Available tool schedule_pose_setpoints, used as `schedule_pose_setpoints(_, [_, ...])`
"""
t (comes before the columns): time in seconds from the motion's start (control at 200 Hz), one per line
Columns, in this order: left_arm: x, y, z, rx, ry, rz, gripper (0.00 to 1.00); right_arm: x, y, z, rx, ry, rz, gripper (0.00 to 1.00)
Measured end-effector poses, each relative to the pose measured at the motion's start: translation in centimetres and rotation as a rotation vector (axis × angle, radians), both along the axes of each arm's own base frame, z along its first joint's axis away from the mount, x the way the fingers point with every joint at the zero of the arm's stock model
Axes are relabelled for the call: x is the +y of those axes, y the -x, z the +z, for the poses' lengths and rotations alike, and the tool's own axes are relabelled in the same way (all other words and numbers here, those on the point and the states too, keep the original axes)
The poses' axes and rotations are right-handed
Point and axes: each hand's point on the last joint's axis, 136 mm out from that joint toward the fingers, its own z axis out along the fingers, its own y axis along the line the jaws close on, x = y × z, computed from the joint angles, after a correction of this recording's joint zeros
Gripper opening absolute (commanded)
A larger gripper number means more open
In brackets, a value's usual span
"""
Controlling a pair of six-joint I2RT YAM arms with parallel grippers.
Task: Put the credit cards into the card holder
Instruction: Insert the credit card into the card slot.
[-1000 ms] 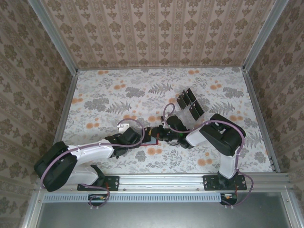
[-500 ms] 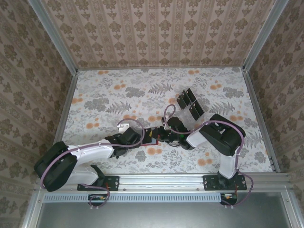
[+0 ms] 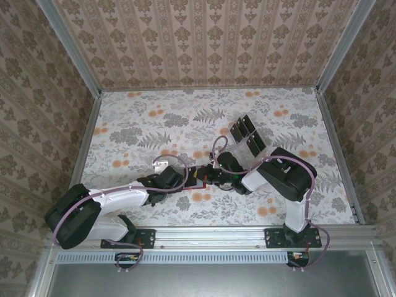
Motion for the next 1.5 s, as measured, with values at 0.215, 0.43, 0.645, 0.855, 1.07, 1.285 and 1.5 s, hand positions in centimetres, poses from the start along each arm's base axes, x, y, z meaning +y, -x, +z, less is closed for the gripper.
schedule_pose_setpoints(0.215, [0.04,-0.04,-0.01,-0.003,-0.001,0.002,1.00,0.03,-0.03,0.06,-0.003,-0.002,0.000,0.00])
schedule_pose_setpoints(0.43, [0.37,0.00,-0.01,-0.003,-0.001,0.030,1.00,-0.11,-0.14,0.03,0.000,-0.003,-0.005,0.00])
schedule_pose_setpoints(0.645, [0.54,0.11,0.02,-0.002,0.000,0.051,1.00,-0.47,-0.20,-0.14,0.003,-0.002,-0.013,0.00])
schedule_pose_setpoints(0.855, [0.84,0.17,0.00,-0.002,-0.004,0.070,1.00,-0.74,-0.40,-0.17,0.003,-0.001,-0.021,0.00])
schedule_pose_setpoints(1.07, [0.81,0.18,-0.06,0.000,-0.003,0.074,1.00,-0.76,-0.43,-0.14,0.003,-0.002,-0.021,0.00])
schedule_pose_setpoints(1.285, [0.72,0.15,-0.08,-0.002,-0.010,0.072,1.00,-0.62,-0.57,0.28,-0.008,-0.017,-0.021,0.00])
schedule_pose_setpoints(1.5, [0.68,0.18,-0.07,-0.006,-0.015,0.068,1.00,-0.57,-0.66,0.79,-0.011,-0.028,-0.025,0.00])
